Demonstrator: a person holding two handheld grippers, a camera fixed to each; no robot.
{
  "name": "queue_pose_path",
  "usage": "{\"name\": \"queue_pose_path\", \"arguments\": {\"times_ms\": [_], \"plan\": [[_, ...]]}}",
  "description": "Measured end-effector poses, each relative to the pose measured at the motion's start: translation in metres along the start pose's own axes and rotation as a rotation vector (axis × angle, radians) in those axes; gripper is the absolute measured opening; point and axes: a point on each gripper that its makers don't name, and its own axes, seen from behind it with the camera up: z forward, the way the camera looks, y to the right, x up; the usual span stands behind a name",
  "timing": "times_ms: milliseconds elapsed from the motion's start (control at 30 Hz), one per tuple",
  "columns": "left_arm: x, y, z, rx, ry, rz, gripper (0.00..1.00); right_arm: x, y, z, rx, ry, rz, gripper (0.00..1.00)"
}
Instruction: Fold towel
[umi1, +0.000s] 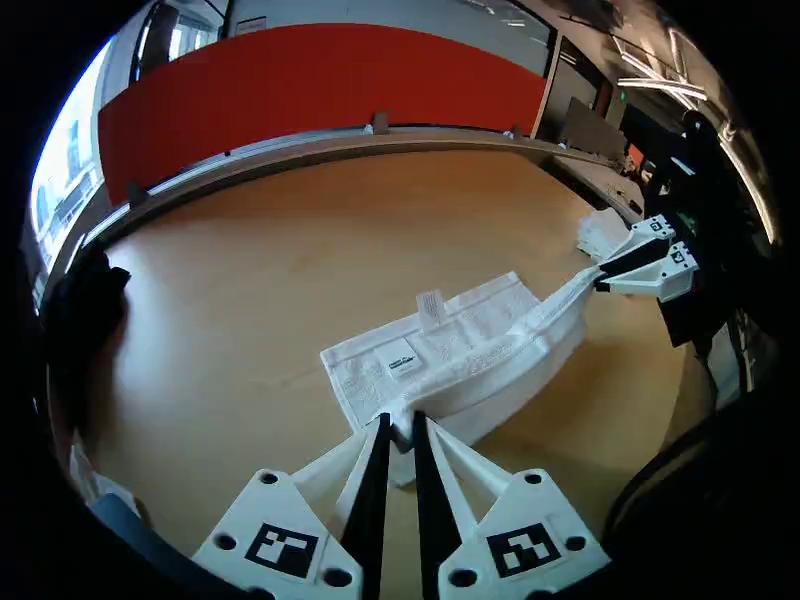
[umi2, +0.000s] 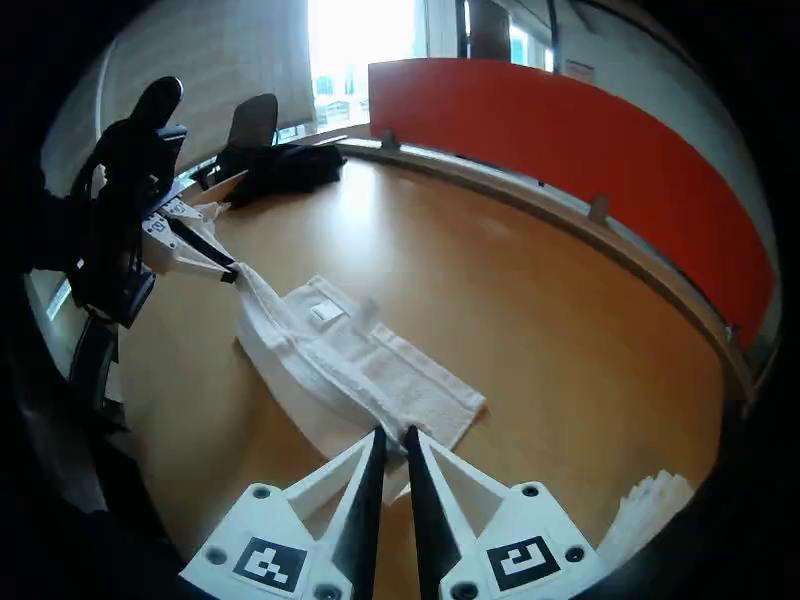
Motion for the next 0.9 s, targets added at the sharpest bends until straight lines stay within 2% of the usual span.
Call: {"name": "queue_pose_path", "arguments": {"times_ms": [500,900], "plan": [[-0.002,-0.017,0.033,0.006,-0.037,0.004,0.16,-0.007,0.019,0.027,0.0,-0.037,0.031,0.16],[-0.008,-0.023,0.054,0.017,-0.063,-0.007,0.16,-0.019,0.03,0.042,-0.013,-0.074,0.049,0.17]]}}
